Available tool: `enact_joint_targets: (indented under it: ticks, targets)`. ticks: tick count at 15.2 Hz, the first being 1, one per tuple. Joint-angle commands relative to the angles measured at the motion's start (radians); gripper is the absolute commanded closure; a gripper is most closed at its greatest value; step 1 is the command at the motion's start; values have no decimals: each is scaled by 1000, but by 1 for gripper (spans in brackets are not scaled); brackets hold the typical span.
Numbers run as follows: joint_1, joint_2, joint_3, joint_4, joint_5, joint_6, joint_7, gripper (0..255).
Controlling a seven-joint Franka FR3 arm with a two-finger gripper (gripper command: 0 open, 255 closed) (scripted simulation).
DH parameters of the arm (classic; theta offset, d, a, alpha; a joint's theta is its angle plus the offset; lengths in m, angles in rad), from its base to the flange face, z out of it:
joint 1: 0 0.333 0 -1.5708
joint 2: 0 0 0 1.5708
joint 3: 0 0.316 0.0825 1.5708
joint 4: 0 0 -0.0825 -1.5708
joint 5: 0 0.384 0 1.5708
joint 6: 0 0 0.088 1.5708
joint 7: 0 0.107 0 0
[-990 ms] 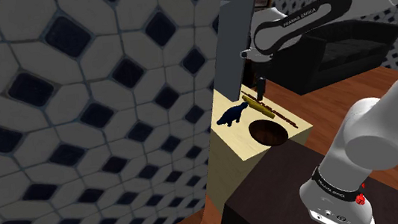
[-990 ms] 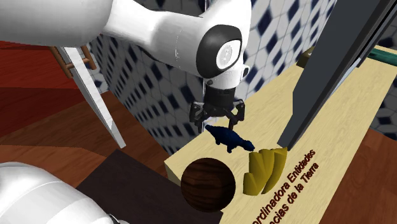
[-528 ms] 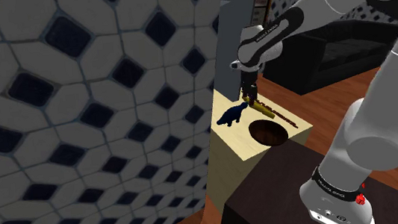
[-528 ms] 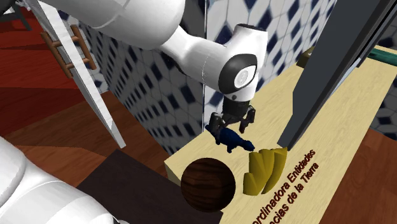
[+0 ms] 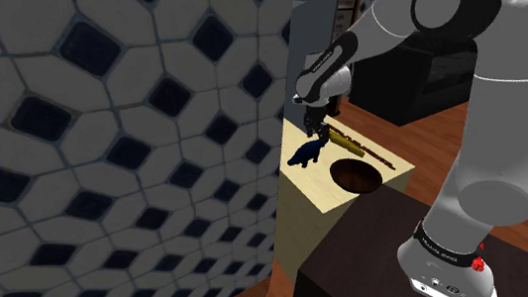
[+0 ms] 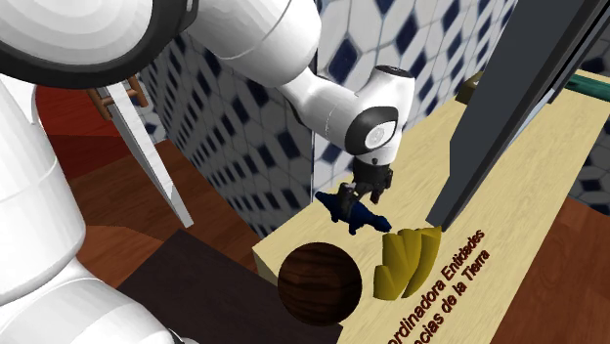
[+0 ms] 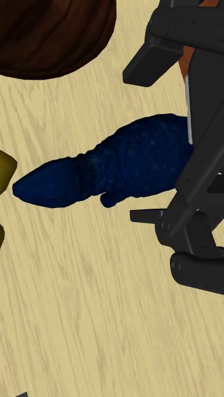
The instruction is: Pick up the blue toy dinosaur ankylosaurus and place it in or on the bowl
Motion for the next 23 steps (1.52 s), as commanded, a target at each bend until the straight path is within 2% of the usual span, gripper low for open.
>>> enact_joint_targets:
  ticks: [1,5,13,14,23]
  targets:
    - [-7,23,6,-2,14,24,-16,0]
    - [-18,70,19,-16,42,80,-36,0]
    - [-18,70,19,-16,42,80,-36,0]
    - [-18,70,19,-16,42,80,-36,255]
    - [-18,70,19,-16,42,80,-36,255]
